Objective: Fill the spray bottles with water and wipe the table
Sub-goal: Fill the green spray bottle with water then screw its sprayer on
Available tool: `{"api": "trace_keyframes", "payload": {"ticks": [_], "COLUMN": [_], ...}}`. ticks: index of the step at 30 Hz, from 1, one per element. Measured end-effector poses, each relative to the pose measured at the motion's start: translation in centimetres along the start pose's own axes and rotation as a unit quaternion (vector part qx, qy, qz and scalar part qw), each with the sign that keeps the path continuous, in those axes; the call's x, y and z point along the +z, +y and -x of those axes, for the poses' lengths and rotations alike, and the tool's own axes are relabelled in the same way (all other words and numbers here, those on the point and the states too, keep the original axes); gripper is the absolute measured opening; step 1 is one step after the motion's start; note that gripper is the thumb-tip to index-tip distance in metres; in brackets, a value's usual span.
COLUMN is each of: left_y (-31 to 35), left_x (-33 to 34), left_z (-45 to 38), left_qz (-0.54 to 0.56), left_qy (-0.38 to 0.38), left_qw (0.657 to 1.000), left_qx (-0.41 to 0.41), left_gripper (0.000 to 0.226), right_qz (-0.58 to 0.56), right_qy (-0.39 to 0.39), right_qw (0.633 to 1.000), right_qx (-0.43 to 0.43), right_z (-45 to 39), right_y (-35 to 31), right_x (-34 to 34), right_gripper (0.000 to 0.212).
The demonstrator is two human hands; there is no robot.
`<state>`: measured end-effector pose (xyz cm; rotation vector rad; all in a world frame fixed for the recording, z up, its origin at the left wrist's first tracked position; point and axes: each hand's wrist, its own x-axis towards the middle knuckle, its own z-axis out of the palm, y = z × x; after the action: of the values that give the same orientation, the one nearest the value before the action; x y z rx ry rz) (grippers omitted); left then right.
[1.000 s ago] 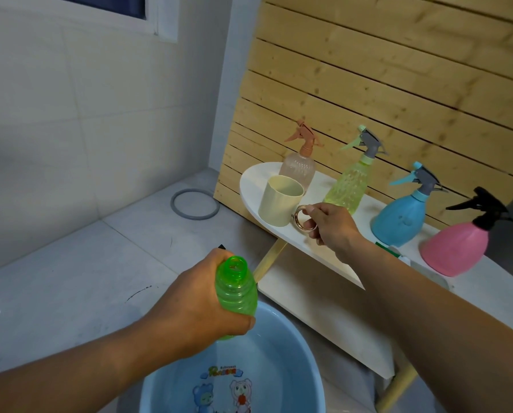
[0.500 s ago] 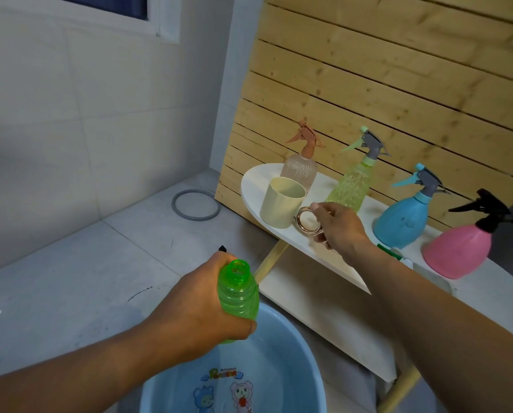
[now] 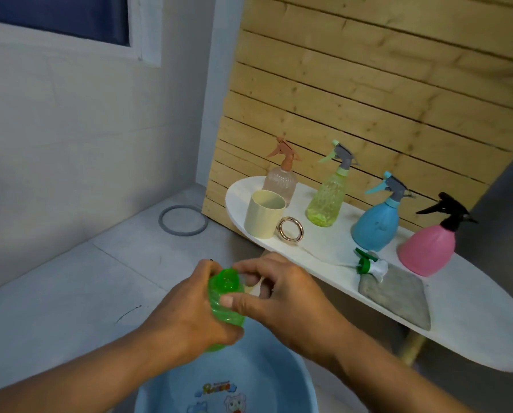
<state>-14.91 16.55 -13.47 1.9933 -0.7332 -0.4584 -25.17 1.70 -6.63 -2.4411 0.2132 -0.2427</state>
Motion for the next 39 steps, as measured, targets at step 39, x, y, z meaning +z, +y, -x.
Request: {"api": "trace_keyframes", "payload": {"ticks": [39], "left_y": [2.8], "left_x": [2.2], "left_z": [-1.0], "left_qz": [0.117], "left_qy": [0.081], "left_qw": [0.986], "left_qx": [0.090], "left_gripper": [0.100], "right_qz": [0.029], "right_qy": [0.249], "right_qw": [0.852], "right_qx": [0.460], "right_z": [-2.8], "right_y": [19.4], "right_x": [-13.7], "right_gripper": [0.048]}}
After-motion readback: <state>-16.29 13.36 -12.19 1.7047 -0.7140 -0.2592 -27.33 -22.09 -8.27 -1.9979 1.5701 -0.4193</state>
